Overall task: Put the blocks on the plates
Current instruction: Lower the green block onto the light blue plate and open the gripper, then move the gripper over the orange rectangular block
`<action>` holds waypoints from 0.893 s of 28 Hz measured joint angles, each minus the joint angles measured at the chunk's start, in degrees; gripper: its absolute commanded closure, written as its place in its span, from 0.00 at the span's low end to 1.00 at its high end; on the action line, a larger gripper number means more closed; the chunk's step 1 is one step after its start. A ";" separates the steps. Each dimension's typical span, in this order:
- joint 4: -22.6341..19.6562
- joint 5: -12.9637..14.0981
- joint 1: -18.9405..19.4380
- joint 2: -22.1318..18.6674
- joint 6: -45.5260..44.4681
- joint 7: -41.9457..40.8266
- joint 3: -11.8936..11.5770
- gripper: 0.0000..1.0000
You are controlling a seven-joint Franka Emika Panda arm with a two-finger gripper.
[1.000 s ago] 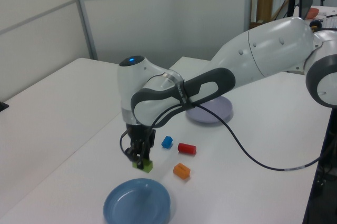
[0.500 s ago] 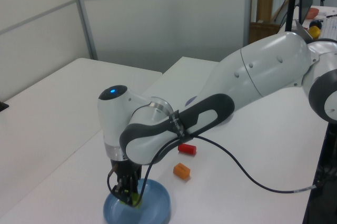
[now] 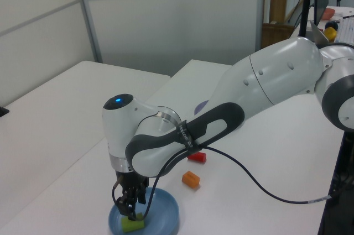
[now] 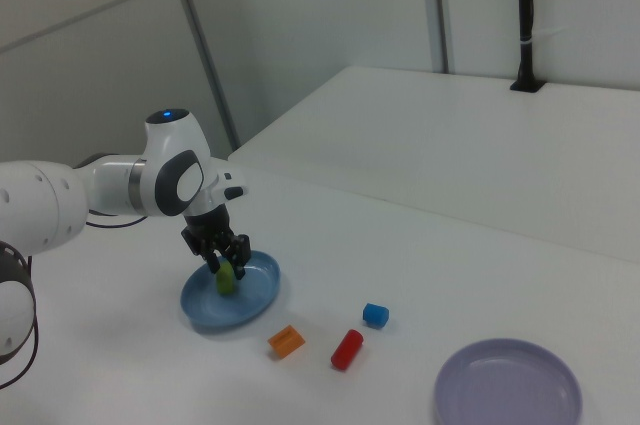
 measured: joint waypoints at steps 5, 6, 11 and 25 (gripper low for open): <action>0.00 0.00 -0.01 0.01 0.00 0.03 -0.54 0.00; 0.00 0.00 -0.04 0.01 -0.02 0.09 -0.68 0.00; -0.01 -0.03 -0.15 -0.09 -0.66 0.82 -2.82 0.00; -0.66 -0.06 -5.77 -2.05 -6.61 -3.76 -5.45 0.00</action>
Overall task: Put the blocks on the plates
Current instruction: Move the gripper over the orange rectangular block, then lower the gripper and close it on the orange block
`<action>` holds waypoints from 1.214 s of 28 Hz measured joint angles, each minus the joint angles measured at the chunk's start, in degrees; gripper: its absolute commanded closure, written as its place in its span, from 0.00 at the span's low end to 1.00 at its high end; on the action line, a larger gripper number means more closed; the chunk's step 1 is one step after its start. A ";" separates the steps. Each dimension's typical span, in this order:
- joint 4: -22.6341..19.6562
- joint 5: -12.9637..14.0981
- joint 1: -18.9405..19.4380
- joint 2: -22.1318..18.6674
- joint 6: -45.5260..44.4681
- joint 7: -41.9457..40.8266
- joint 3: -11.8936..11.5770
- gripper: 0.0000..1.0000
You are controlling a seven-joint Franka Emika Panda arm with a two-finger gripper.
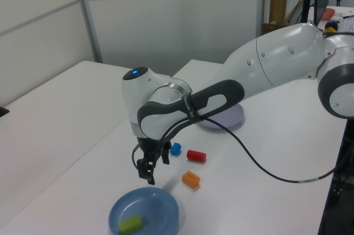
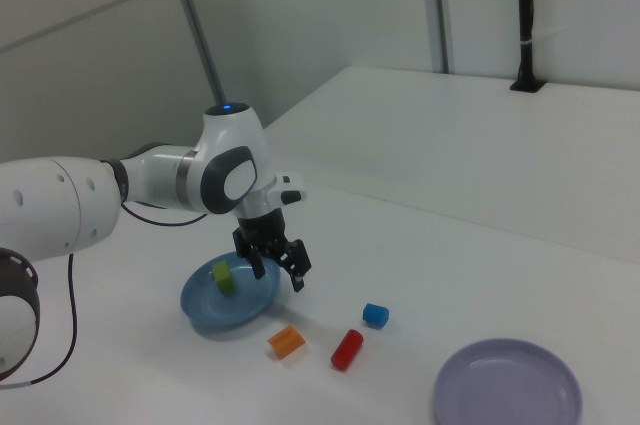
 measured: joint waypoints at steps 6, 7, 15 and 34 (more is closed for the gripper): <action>-0.31 -0.01 -1.14 0.00 -5.22 -6.15 0.00 0.00; -0.36 -0.01 -1.32 -0.01 -6.14 -7.05 0.00 0.00; -0.38 0.00 -3.30 -1.03 -15.89 -8.60 -0.19 0.00; -1.36 3.60 -7.62 -0.78 -20.13 0.43 -0.23 0.22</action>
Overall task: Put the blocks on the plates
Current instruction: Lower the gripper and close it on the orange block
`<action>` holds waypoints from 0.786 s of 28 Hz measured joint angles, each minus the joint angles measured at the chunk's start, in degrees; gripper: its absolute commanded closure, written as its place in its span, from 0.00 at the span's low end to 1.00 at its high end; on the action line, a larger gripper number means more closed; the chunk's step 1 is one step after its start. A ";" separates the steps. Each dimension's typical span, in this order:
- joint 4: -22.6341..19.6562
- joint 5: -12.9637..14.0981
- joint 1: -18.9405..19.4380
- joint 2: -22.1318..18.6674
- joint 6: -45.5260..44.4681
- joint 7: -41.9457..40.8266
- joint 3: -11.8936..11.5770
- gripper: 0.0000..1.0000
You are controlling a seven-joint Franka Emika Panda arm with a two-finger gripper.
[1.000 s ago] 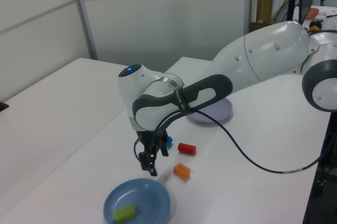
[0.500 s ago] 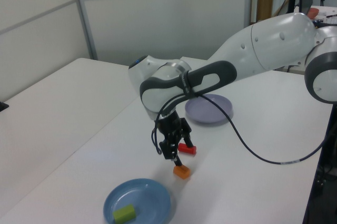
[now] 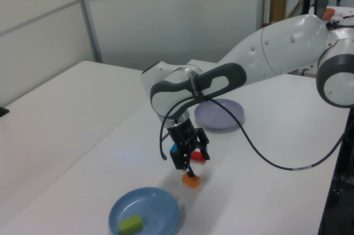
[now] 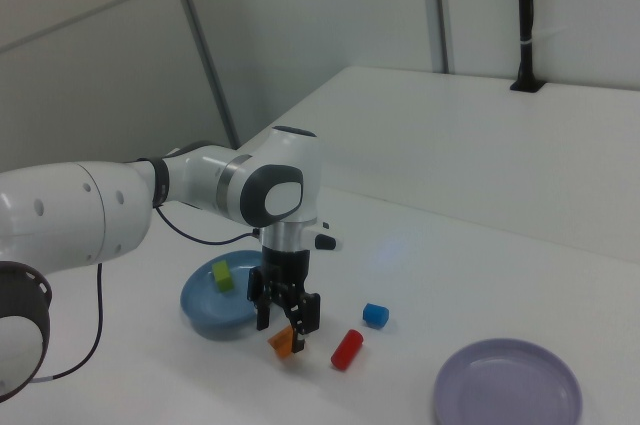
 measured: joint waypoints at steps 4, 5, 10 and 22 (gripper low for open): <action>0.01 0.00 0.03 0.06 0.00 1.46 0.00 0.26; 0.01 0.00 0.03 0.06 0.00 1.84 0.00 0.26; 0.01 0.00 0.05 0.06 0.00 2.74 0.00 0.00; 0.44 -1.32 0.34 0.06 0.26 3.68 0.18 0.00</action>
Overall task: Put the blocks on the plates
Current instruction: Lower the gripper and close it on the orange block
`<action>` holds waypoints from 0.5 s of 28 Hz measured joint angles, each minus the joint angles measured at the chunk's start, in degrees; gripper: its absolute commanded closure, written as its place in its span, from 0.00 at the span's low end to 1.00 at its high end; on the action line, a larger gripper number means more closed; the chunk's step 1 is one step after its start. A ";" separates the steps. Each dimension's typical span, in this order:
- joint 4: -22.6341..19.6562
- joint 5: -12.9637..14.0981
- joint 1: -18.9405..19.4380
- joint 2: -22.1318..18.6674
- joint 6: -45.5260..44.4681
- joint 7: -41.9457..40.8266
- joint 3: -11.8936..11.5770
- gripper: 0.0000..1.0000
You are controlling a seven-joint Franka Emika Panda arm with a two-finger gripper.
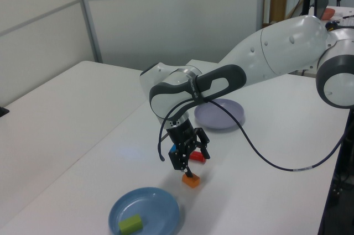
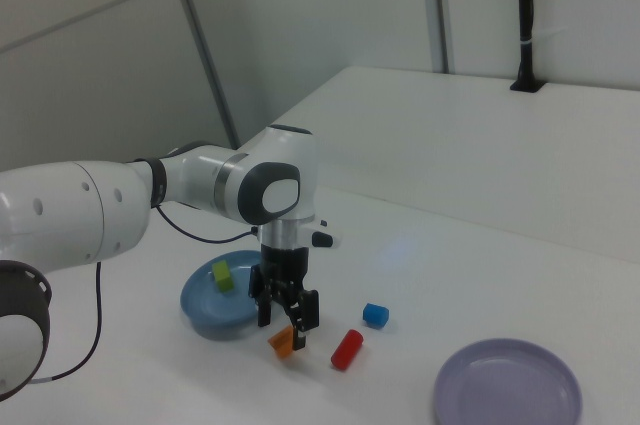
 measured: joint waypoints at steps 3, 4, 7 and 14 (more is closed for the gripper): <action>0.31 -0.13 0.01 -0.01 1.92 0.08 0.04 0.00; 0.27 -0.13 0.03 -0.01 2.70 0.10 0.08 0.00; -0.49 -0.13 0.33 0.09 6.26 0.37 0.21 0.00; -3.18 -0.14 1.83 1.87 12.71 1.82 0.35 0.06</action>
